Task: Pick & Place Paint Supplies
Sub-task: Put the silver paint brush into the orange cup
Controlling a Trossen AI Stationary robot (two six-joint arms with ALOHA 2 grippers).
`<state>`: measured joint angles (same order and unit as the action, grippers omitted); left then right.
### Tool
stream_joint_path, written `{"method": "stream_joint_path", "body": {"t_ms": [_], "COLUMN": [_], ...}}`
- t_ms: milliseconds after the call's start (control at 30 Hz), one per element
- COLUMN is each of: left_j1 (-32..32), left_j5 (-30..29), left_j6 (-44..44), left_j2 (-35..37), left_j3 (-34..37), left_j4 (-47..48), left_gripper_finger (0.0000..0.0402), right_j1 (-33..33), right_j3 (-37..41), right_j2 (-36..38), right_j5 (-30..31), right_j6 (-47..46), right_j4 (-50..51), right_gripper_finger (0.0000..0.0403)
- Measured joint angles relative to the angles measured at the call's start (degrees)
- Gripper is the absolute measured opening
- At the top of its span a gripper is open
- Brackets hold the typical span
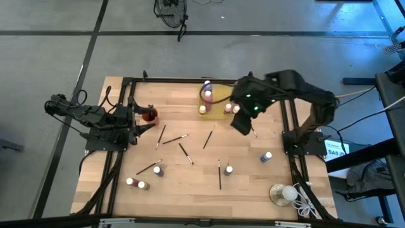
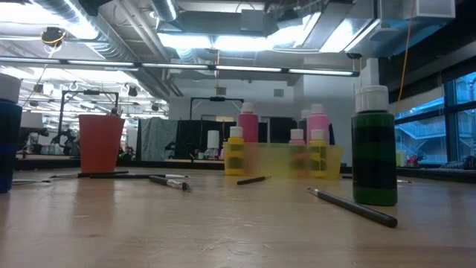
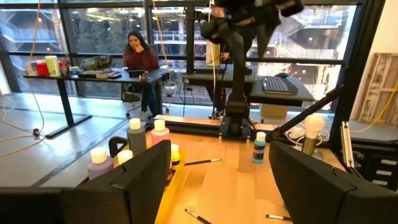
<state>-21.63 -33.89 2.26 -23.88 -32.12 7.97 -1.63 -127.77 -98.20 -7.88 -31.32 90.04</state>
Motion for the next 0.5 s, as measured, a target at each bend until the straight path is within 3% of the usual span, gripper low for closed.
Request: {"method": "stream_joint_path", "body": {"t_ms": [200,500], "left_j1": [0.0,0.0], "left_j5": [0.02,0.02], "left_j6": [1.46,1.53], "left_j2": [0.0,0.0], "left_j3": [0.0,0.0], "left_j4": [0.0,-0.04], "left_gripper_finger": [0.0269,0.0269], "right_j1": [-0.02,1.44], "right_j3": [6.19,25.79], "right_j2": [6.18,15.11], "right_j5": [5.0,7.62], "right_j6": [-2.91,-10.83], "right_j4": [-0.06,-0.02], "right_gripper_finger": [0.021,0.0262]}}
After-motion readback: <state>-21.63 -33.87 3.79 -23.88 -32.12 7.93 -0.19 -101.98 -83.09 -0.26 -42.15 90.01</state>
